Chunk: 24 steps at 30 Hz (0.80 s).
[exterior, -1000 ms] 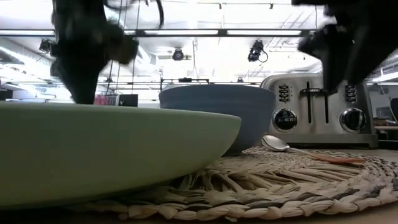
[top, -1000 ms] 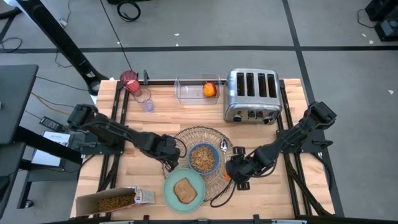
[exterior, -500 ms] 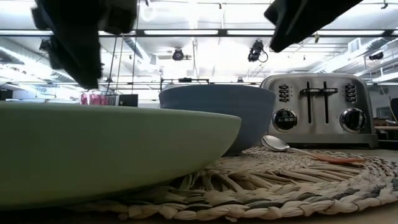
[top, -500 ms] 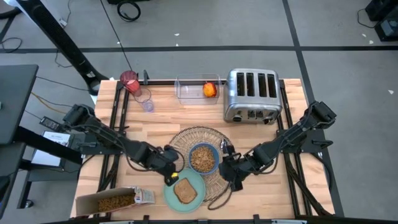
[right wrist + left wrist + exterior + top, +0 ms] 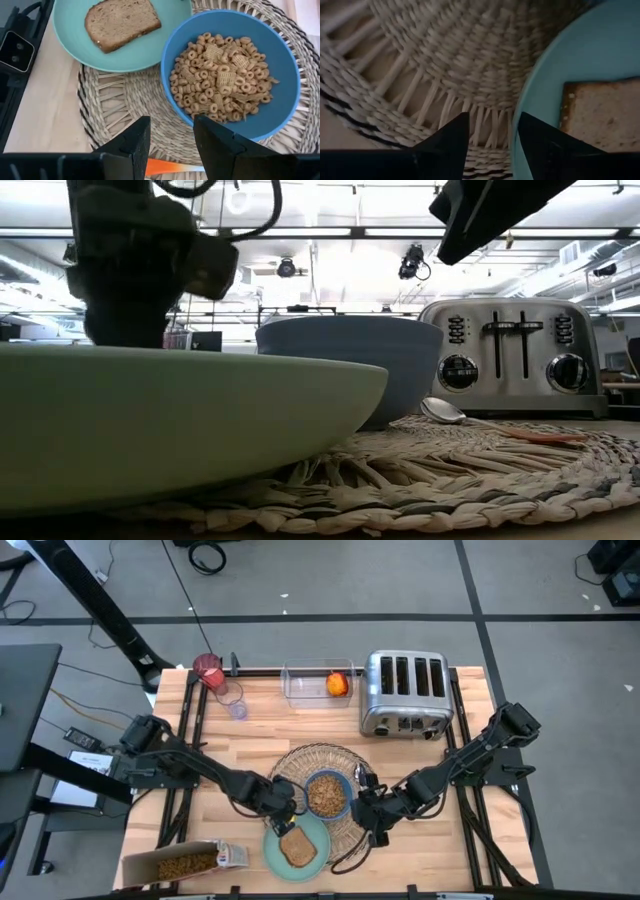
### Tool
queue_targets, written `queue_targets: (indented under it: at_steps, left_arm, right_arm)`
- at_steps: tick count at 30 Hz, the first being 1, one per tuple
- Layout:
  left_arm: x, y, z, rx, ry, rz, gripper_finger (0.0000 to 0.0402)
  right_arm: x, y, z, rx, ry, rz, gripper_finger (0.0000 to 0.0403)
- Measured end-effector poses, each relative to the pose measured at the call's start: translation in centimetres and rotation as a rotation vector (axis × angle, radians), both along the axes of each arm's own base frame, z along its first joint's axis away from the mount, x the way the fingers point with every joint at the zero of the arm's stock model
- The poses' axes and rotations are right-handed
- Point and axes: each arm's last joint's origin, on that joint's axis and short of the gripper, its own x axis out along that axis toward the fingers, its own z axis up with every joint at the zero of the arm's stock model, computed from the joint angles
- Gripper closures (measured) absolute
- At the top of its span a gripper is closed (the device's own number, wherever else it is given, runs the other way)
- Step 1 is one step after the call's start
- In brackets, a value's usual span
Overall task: Arrange a breakfast setting
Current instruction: Adjust the light green plate on the brown placemat, then adjust the blue bowl on the brown placemat
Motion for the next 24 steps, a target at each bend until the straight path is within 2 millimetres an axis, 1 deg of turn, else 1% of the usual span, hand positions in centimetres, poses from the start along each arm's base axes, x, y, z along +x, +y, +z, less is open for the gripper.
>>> queue_targets:
  at_steps: [5,12,17,21,24]
  left_arm:
    - [-0.2,0.8,-0.3,0.016,0.055,0.019,0.0229]
    - [-0.8,2.0,-0.2,0.053,0.143,0.048,0.023]
    - [-0.7,2.5,-0.1,0.052,0.145,0.063,0.023]
    - [-0.7,2.8,0.7,0.034,0.122,0.07,0.023]
    - [-1.2,3.1,1.7,0.018,0.116,0.072,0.023]
  right_arm:
    - [0.0,0.0,0.0,0.012,0.003,-0.008,0.0245]
    - [0.0,0.0,0.0,0.009,0.002,-0.003,0.0245]
    - [0.5,0.0,0.3,0.01,-0.047,0.048,0.0245]
    - [1.5,-0.7,-0.1,0.037,-0.041,0.09,0.0245]
    - [2.4,-1.2,-1.2,0.031,-0.009,0.121,0.0245]
